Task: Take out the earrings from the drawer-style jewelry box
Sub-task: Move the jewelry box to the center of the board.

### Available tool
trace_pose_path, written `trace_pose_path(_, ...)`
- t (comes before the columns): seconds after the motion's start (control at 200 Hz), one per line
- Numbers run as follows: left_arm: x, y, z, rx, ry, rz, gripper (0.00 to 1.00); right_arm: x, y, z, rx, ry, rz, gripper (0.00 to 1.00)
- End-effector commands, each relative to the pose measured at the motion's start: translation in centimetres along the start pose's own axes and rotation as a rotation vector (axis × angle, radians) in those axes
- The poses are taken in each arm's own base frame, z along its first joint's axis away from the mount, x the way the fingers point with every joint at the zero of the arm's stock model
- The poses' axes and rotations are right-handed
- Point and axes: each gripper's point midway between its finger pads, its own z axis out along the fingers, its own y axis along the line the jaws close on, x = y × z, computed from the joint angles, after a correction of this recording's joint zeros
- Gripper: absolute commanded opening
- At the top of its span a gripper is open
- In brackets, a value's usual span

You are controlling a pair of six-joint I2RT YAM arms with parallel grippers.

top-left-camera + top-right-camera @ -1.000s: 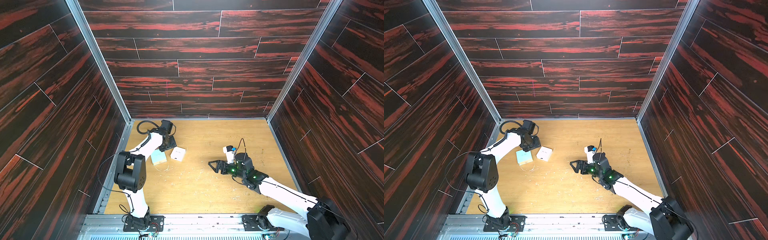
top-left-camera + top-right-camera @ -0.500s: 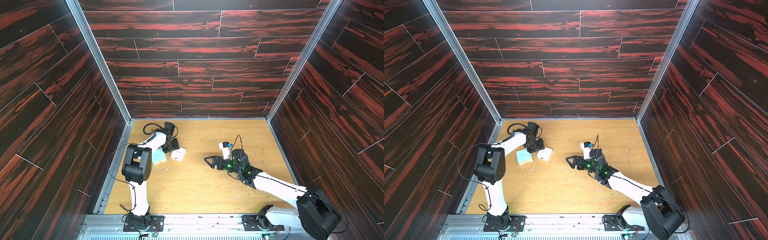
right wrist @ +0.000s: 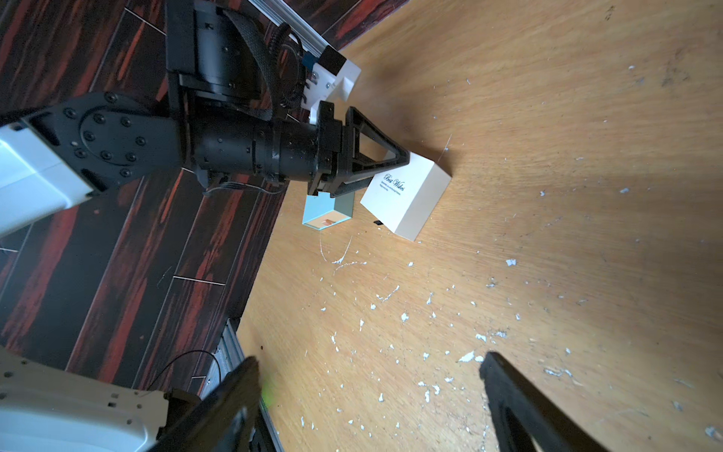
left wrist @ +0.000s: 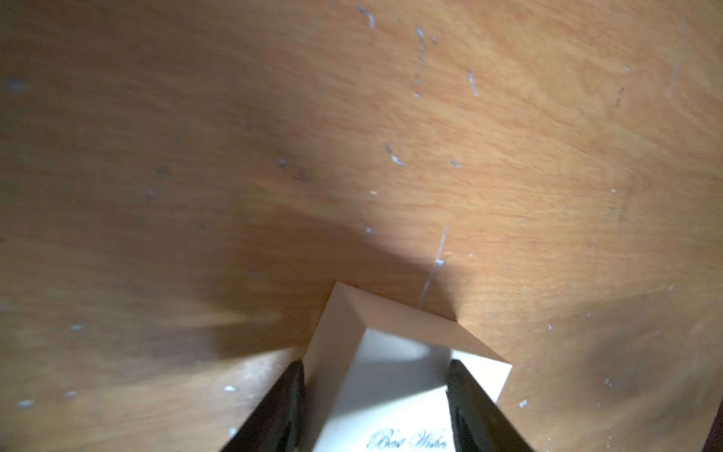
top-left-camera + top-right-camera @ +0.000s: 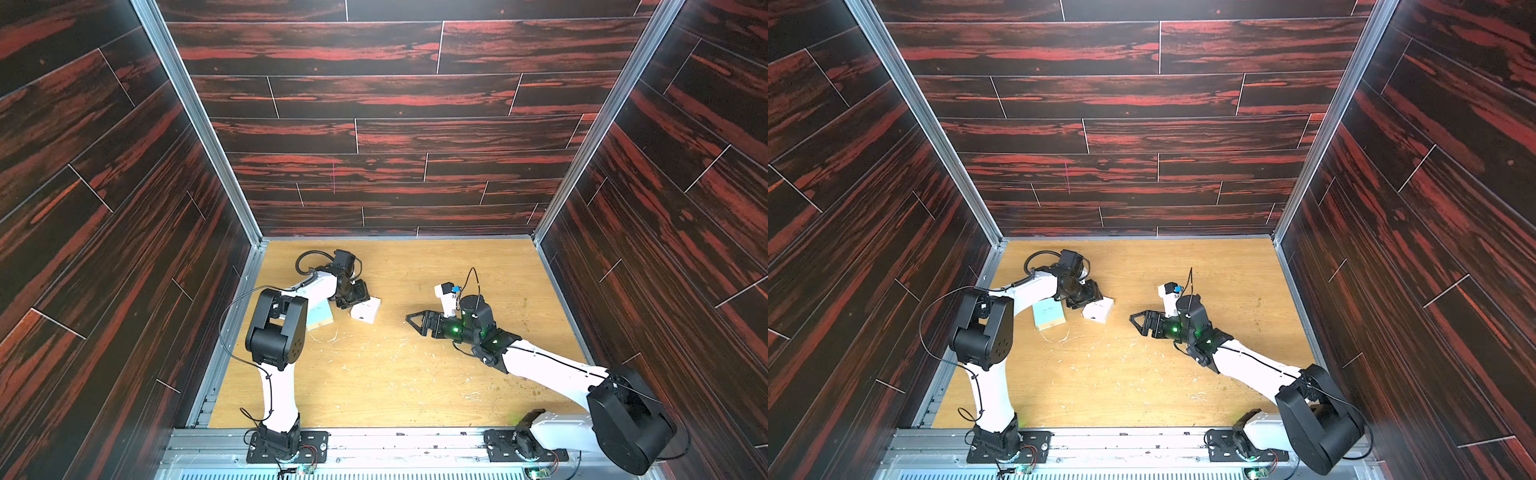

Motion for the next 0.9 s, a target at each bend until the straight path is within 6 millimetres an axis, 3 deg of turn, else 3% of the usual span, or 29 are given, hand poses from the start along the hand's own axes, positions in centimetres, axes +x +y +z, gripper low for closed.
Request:
trace_pose_path(0.0, 2.4, -1.6, -0.1, 0.025, 0.036, -0.028, 0.59, -0.4, -0.4, -0.4, 0.035, 0.002, -0.006, 0.90)
trace_pose_path(0.215, 4.6, -4.4, 1.1, 0.080, 0.007, -0.130, 0.56, 0.5, -4.3, -1.7, 0.203, 0.063, 0.030, 0.88)
trace_pose_path(0.321, 5.7, -5.7, 1.7, 0.082, 0.005, -0.171, 0.55, 1.6, -5.6, -2.3, 0.281, 0.136, 0.007, 0.82)
trace_pose_path(0.656, 8.1, -12.3, 4.1, 0.161, 0.017, -0.204, 0.54, 5.3, -7.3, -4.0, 0.360, 0.293, 0.009, 0.58)
trace_pose_path(0.897, 9.0, -14.6, 4.6, 0.214, 0.038, -0.238, 0.55, 5.9, -8.0, -3.4, 0.361, 0.280, 0.074, 0.43)
